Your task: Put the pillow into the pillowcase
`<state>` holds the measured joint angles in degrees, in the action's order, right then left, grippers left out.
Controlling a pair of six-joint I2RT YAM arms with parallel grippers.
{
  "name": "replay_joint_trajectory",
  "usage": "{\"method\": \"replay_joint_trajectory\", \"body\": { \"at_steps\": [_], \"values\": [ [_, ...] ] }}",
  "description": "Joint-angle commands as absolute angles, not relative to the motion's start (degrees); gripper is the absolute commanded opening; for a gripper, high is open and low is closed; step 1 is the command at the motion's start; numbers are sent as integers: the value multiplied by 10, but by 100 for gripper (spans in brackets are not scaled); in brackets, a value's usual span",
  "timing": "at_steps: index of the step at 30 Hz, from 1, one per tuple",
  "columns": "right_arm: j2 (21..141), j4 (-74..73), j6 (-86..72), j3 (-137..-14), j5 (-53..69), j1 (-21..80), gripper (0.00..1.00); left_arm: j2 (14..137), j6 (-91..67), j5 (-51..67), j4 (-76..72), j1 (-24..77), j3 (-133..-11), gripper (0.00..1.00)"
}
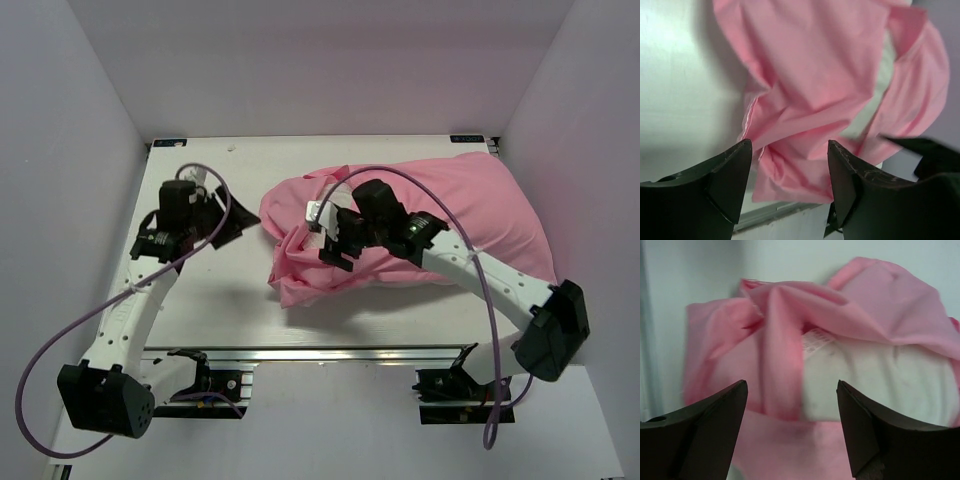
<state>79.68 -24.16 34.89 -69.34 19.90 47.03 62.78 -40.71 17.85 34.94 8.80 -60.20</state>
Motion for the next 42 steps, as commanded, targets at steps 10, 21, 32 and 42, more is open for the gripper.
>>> {"method": "replay_joint_trajectory", "body": {
  "at_steps": [10,21,32,42],
  "values": [
    [983,-315,328,-877,213,466,64,591,-454,249,279,91,-459,78],
    [1055,-433,273,-947,337,466,66,730,-446,250,184,170,-401,84],
    [1054,-427,266,-902,290,455,18,791,-458,239,140,190,-410,44],
    [777,-170,241,-740,194,433,0,798,-449,219,170,190,-406,0]
  ]
}}
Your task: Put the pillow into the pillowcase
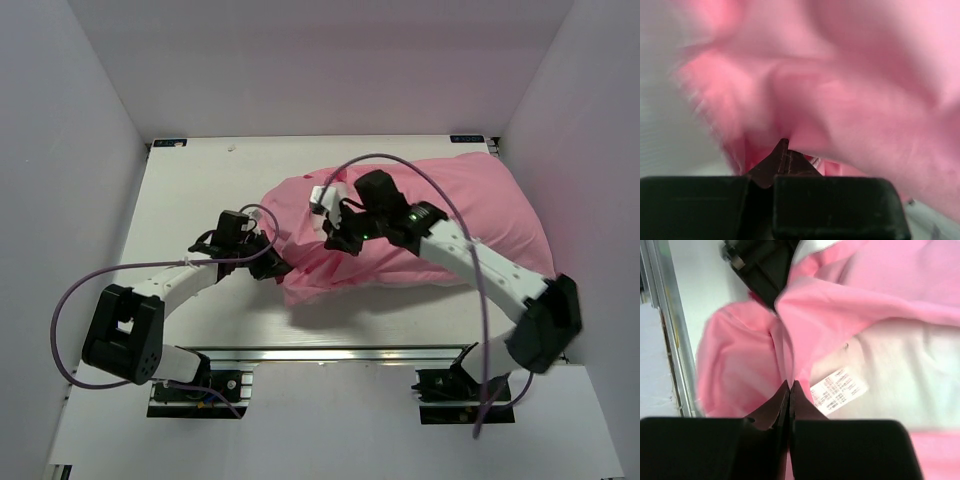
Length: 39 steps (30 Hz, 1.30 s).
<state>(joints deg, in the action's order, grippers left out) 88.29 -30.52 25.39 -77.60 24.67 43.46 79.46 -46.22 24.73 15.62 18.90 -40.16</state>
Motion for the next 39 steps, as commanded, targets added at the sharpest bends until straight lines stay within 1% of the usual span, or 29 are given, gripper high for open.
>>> {"method": "replay_joint_trajectory", "body": {
  "at_steps": [1,2,4,5,8,10,14,16,19,20,22,23,24,25,26,27,29,30,31,32,35,36,37,39],
  "values": [
    [753,-141,237,-692,172,433,0,800,-447,219,172,189,-411,0],
    [711,-116,236,-671,132,433,0,801,-446,217,175,190,-414,0],
    [673,-66,238,-635,86,433,0,803,-440,210,188,189,-420,0],
    [641,-49,242,-598,23,432,0,804,-438,208,198,189,-427,0],
    [595,23,250,-538,-85,433,0,806,-430,207,211,189,-436,0],
    [578,21,264,-516,-92,428,0,806,-423,206,219,189,-445,0],
    [513,-32,272,-486,-60,420,0,802,-404,186,264,189,-464,0],
    [471,-15,283,-470,-62,412,0,797,-389,169,294,188,-480,0],
    [453,11,291,-484,-46,394,0,768,-375,120,357,183,-492,0],
    [453,18,291,-489,-50,392,5,757,-374,106,381,181,-493,0],
    [462,25,297,-495,-63,388,26,721,-370,77,399,172,-494,0],
    [465,35,300,-493,-81,387,34,709,-369,71,409,169,-494,0],
    [469,34,300,-492,-83,383,50,692,-368,65,415,163,-495,0],
    [473,33,299,-492,-83,381,55,685,-369,62,418,161,-496,4],
    [475,33,296,-494,-76,380,58,679,-368,60,424,159,-496,9],
    [476,32,294,-498,-70,378,63,671,-370,56,430,158,-497,18],
    [485,30,294,-521,-31,378,63,661,-372,49,440,158,-499,28],
    [492,23,294,-533,-2,375,63,656,-375,47,443,157,-500,34],
    [517,-25,297,-551,46,375,62,642,-378,42,444,158,-501,36],
    [531,-40,291,-579,125,375,62,634,-380,40,445,158,-504,37],
    [602,-87,253,-625,238,376,58,604,-385,32,449,157,-525,45],
    [619,-84,249,-631,250,381,58,598,-384,26,457,157,-536,49],
    [650,-84,246,-639,246,387,58,587,-382,18,478,157,-547,58],
    [682,-122,282,-684,264,400,65,573,-381,-23,503,157,-577,67]
  ]
}}
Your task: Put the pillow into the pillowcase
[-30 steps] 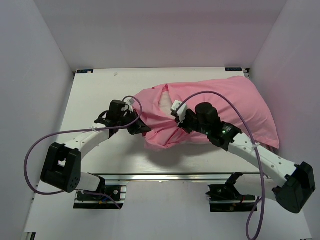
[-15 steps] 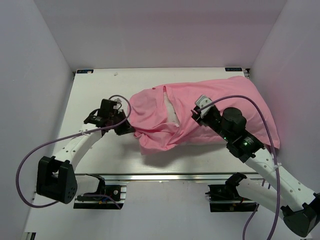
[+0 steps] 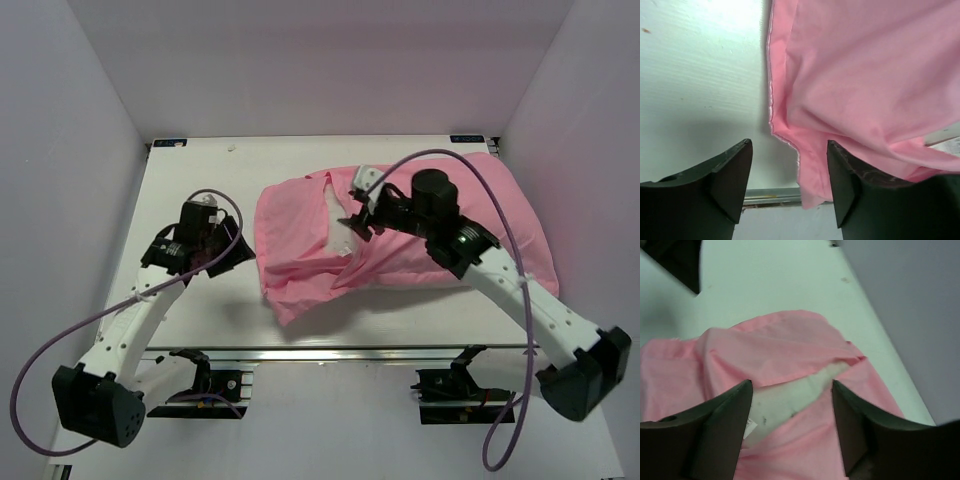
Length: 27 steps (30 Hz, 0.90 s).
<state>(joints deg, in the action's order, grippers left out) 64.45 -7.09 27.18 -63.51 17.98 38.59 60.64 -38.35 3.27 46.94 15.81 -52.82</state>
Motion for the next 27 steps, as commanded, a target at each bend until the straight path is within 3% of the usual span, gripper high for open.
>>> {"method": "replay_joint_trajectory", "body": {
  "at_steps": [1,2,5,10,16,23,27],
  "values": [
    [713,-153,302,-704,297,403,72,565,-381,-37,525,156,-585,72],
    [729,-244,332,-727,318,409,89,545,-381,-63,535,156,-591,74],
    [757,-349,444,-766,326,445,90,506,-386,-92,564,156,-599,77],
    [712,-287,513,-688,279,485,89,467,-417,-48,544,156,-534,77],
    [809,-181,331,-743,93,490,74,458,-435,-1,483,156,-495,77],
    [877,-144,288,-785,91,489,60,484,-419,-1,481,156,-517,77],
    [913,-204,313,-806,86,485,62,470,-424,3,480,156,-504,77]
  ]
}}
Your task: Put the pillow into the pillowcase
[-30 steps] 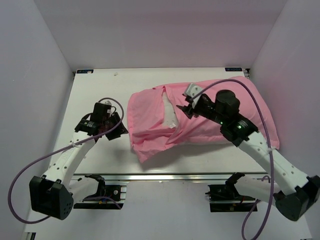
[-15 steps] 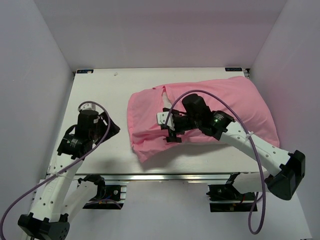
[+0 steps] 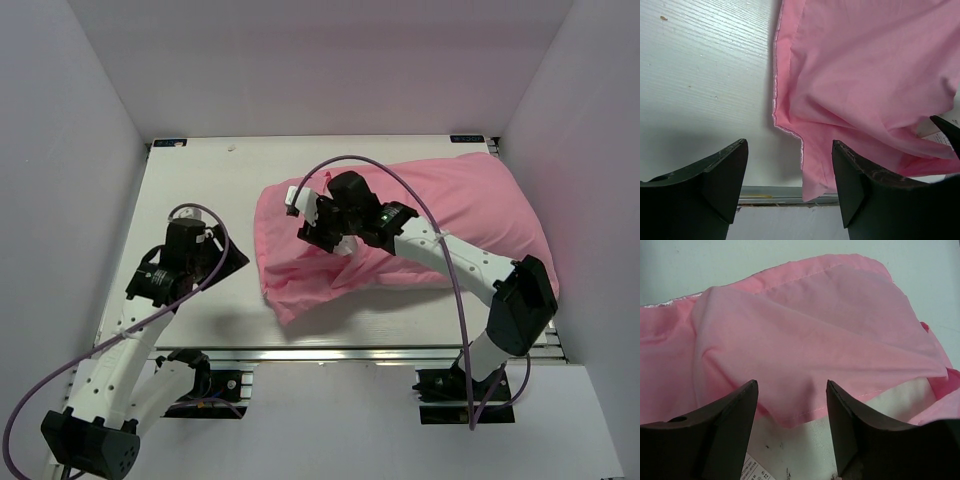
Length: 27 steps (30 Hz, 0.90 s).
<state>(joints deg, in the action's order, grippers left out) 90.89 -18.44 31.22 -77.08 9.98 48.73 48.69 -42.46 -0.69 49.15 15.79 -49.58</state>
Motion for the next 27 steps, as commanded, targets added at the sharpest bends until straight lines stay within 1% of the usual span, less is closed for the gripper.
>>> {"method": "replay_joint_trajectory", "body": {
  "at_steps": [1,2,5,7,9,10,11,13,14,17,18,23,27],
  "values": [
    [913,-213,317,-807,96,484,63,467,-427,17,480,156,-500,77],
    [911,-232,324,-807,102,484,64,460,-428,20,479,156,-496,77],
    [911,-243,337,-797,100,484,63,451,-435,21,477,156,-482,77],
    [930,-257,336,-804,79,484,61,448,-437,24,474,156,-476,77],
    [956,-281,334,-817,66,483,55,449,-437,25,473,156,-477,77],
    [964,-287,331,-828,59,483,51,453,-437,25,472,156,-478,77],
    [971,-295,330,-833,59,482,42,454,-436,25,471,156,-479,77],
    [986,-308,323,-844,55,479,32,457,-434,25,470,156,-480,77],
    [990,-309,322,-845,55,476,21,458,-434,24,470,156,-479,77],
    [985,-305,319,-850,62,465,5,459,-433,23,471,156,-477,77],
    [975,-305,318,-853,69,461,1,457,-433,23,471,156,-476,77],
    [906,-258,310,-868,68,423,0,454,-432,18,477,156,-474,77],
    [876,-252,344,-889,50,391,0,460,-431,20,471,156,-473,77]
  ]
}}
